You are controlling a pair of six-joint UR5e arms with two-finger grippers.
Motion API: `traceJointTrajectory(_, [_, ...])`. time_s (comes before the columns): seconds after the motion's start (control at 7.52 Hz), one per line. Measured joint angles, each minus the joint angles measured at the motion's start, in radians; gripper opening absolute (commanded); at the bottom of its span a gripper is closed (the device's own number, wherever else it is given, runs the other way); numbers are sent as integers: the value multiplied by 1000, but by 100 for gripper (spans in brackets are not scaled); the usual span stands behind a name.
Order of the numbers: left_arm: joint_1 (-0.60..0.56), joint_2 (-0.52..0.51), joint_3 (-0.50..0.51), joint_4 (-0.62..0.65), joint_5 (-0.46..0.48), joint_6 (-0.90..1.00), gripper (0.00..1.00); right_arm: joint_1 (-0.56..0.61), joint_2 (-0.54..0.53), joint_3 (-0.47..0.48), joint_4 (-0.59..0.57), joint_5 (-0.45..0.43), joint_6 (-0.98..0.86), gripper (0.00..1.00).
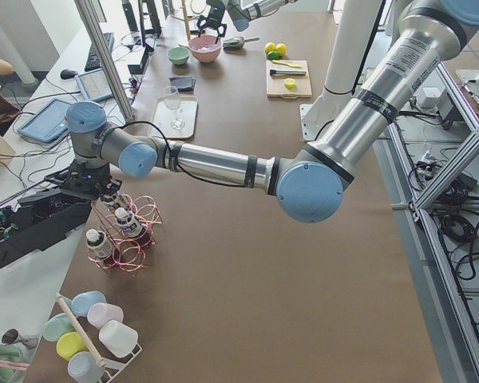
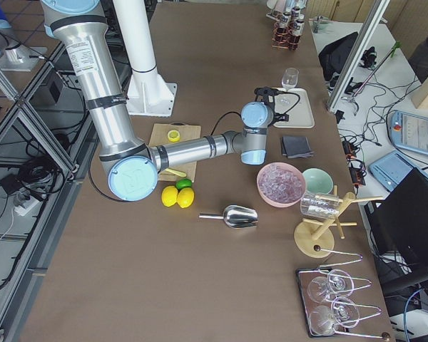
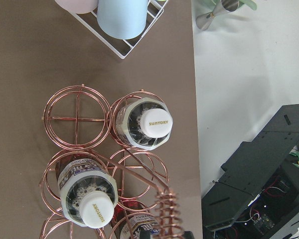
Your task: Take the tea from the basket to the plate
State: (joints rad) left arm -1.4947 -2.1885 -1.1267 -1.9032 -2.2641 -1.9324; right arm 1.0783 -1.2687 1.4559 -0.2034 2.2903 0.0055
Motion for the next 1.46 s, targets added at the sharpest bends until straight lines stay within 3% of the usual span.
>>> traceJointTrajectory(0.27, [-21,0,-51,26,-7,-18,0,-16,26,23,3,4,26,99])
traceJointTrajectory(0.4, [-33,5,-123,88,-18,-20,0,-32,41,35,4,4,39,99])
traceJointTrajectory(0.8, [-27,100,-520,357,-55,-64,0,-89,68,89,7,-2,77,100])
traceJointTrajectory(1.06, [31,160,-748,449,-57,-233,0,-120,73,121,19,-22,112,100])
traceJointTrajectory(1.46, [188,102,-973,689,-22,-504,0,-180,60,111,199,-119,286,99])
